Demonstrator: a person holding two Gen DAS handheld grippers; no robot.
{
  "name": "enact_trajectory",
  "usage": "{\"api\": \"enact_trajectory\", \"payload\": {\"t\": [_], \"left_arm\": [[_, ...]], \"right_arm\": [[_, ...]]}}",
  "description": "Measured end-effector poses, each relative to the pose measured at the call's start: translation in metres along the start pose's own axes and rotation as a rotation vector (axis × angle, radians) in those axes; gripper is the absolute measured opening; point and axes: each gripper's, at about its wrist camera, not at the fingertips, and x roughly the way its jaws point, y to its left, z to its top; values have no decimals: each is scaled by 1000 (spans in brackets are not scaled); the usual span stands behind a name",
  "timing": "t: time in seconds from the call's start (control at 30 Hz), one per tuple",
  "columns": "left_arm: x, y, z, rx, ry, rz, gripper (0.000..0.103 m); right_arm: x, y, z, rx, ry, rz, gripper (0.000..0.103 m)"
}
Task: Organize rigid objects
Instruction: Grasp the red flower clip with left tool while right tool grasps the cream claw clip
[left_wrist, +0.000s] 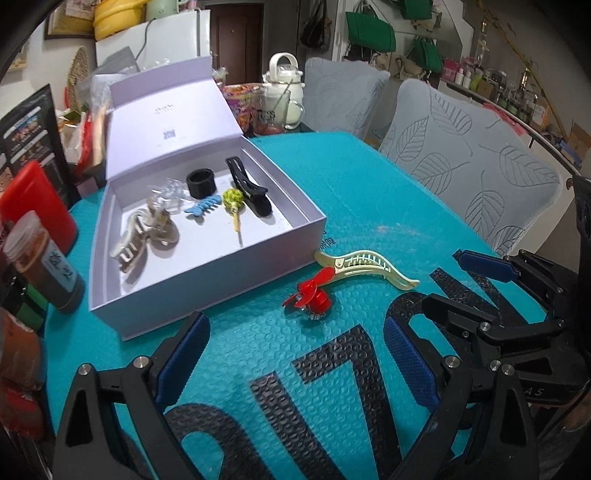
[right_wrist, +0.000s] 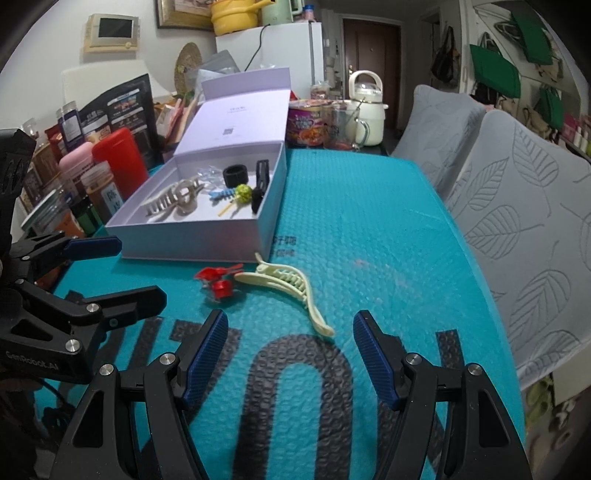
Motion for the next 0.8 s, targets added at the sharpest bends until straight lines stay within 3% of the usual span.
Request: {"api": "enact_trajectory", "payload": {"t": [0.43,0.63,0.73,0.8], "left_arm": [[40,5,3,23,55,-5,97],[52,11,5,18,60,-67,96],[61,15,5,-6,84,-104,94],[65,16,5,-1,94,-113,91]], "right_arm": [[54,-16,11,-17,80,35,64],[74,-14,21,-58,106,74,63],[83,-14,25,-77,118,91,58],[88,-14,26,-80,128,103,47]]}}
